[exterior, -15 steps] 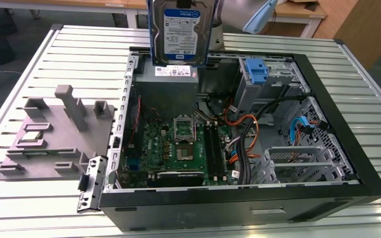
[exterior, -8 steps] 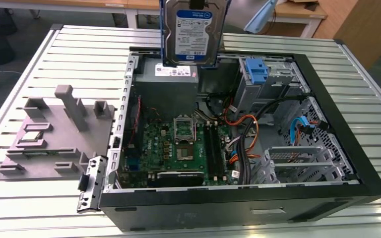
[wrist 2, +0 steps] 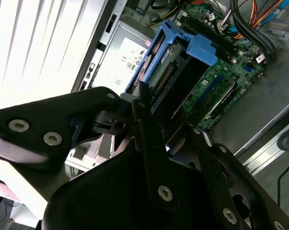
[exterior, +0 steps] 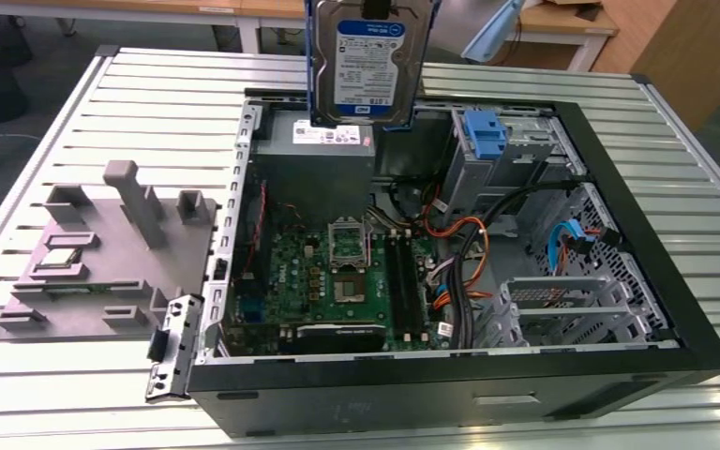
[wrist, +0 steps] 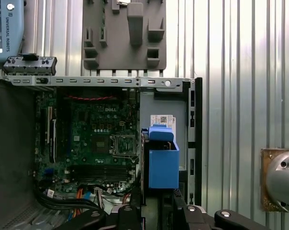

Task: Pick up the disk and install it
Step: 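Pick up the disk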

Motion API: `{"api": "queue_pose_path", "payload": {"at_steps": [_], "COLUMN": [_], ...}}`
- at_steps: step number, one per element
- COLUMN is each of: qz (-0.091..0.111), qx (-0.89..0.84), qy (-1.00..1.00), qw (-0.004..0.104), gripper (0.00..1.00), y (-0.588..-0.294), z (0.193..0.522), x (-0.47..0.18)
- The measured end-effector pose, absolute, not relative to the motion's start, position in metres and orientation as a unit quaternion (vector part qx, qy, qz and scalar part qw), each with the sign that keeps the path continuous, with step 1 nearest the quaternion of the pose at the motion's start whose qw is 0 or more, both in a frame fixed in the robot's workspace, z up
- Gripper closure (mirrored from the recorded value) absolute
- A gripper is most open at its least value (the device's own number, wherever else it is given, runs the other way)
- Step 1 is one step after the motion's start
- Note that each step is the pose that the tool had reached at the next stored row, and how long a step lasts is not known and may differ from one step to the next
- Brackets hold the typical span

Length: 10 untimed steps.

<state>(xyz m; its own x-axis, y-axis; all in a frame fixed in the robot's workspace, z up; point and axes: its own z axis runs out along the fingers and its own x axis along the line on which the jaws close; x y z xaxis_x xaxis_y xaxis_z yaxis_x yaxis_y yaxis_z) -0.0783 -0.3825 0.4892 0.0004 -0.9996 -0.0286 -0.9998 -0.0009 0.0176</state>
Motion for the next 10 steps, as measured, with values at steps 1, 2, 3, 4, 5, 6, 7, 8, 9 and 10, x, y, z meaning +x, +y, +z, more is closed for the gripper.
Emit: {"api": "queue_pose_path", "payload": {"at_steps": [1, 2, 3, 4, 5, 6, 7, 8, 9, 10], "qz": [0.016, 0.016, 0.016, 0.016, 0.016, 0.016, 0.016, 0.016, 0.016, 0.016], "qx": [-0.707, -0.707, -0.707, -0.707, -0.707, -0.707, -0.707, -0.707, -0.707, -0.707], "qy": [0.707, 0.707, 0.707, 0.707, 0.707, 0.707, 0.707, 0.707, 0.707, 0.707], "qw": [0.004, 0.004, 0.004, 0.004, 0.004, 0.004, 0.004, 0.004, 0.004, 0.004], "gripper": [0.65, 0.65, 0.65, 0.65, 0.65, 0.65, 0.65, 0.65, 0.65, 0.65], "y": [-0.3826, -0.3826, -0.3826, -0.3826, -0.3826, -0.3827, -0.3829, -0.3834, -0.3841, -0.3848], "z": [0.4892, 0.4893, 0.4892, 0.4892, 0.4892, 0.4892, 0.4892, 0.4893, 0.4893, 0.4892], "x": [-0.0783, -0.0783, -0.0783, -0.0783, -0.0783, -0.0783, -0.0783, -0.0783, -0.0783, -0.0783]}}
